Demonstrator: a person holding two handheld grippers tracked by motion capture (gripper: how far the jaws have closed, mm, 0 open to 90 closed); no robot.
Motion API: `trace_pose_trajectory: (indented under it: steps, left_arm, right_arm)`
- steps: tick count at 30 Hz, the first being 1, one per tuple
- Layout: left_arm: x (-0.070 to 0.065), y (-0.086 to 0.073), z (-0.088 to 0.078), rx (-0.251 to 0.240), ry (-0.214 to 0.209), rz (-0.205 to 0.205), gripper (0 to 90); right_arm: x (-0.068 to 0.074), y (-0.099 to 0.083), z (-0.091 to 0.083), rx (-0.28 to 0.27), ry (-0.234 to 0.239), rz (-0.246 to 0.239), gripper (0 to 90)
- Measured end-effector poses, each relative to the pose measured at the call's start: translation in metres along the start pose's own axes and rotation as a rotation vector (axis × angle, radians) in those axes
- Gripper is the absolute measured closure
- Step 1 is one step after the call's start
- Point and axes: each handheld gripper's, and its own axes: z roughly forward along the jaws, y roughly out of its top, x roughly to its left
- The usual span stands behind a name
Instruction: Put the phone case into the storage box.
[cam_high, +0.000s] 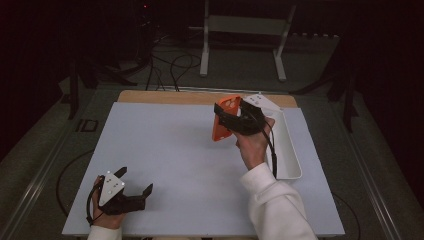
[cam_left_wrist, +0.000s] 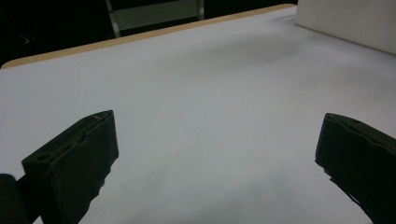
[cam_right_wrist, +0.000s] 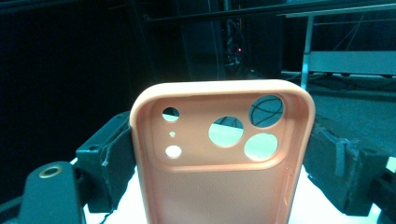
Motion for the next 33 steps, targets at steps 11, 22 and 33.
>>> trace_pose_trajectory:
  steps: [11,22,33]
  left_arm:
    - [0.000,0.000,0.000,-0.004,0.000,-0.002,0.1]
    - [0.000,0.000,-0.001,-0.006,0.000,-0.006,0.1]
    - [0.000,0.000,-0.001,-0.006,0.001,-0.007,0.1]
  right_arm:
    - [-0.007,0.001,0.002,0.000,-0.026,0.005,16.2]
    - [-0.013,0.004,0.004,-0.002,-0.049,-0.002,16.2]
    - [-0.022,0.007,0.005,-0.005,-0.082,-0.001,16.2]
